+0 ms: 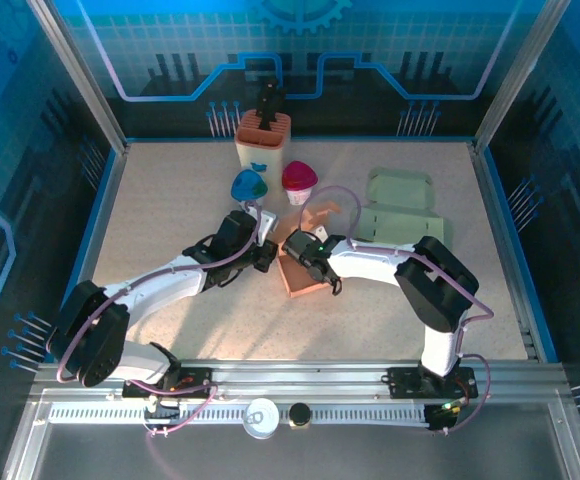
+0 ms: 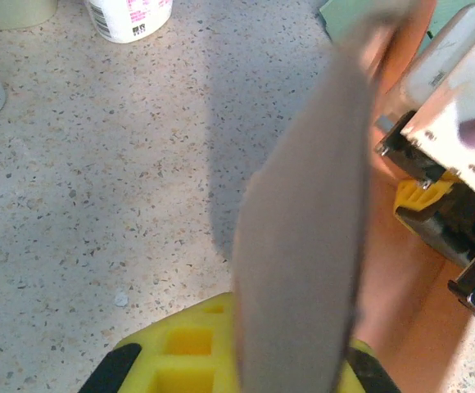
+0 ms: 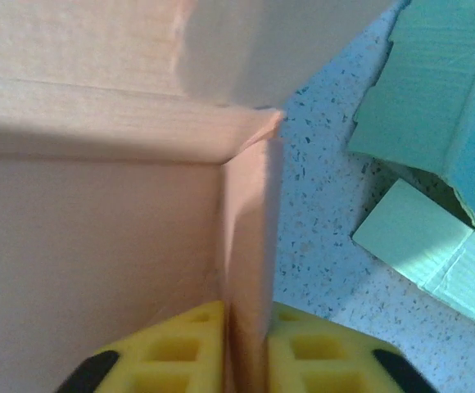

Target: Fold the paper box

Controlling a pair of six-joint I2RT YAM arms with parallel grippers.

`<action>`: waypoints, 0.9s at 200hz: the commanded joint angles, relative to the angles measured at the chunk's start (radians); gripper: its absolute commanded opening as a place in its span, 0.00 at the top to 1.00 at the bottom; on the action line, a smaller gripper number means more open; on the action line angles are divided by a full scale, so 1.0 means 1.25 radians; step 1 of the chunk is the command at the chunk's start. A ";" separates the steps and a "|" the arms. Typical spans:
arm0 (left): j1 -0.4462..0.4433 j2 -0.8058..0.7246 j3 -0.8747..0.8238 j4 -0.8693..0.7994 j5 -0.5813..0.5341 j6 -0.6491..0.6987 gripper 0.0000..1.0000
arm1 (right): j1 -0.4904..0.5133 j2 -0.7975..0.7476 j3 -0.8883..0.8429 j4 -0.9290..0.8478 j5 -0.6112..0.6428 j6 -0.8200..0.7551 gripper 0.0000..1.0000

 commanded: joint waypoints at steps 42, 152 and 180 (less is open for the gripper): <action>-0.016 0.003 0.014 0.036 0.055 0.008 1.00 | -0.063 -0.145 -0.065 0.101 -0.200 0.007 0.54; -0.017 0.025 0.046 0.013 0.048 0.037 1.00 | -0.180 -0.227 -0.162 0.186 -0.341 -0.005 0.52; -0.017 0.033 0.059 -0.001 0.039 0.064 1.00 | -0.227 -0.297 -0.197 0.235 -0.443 -0.044 0.49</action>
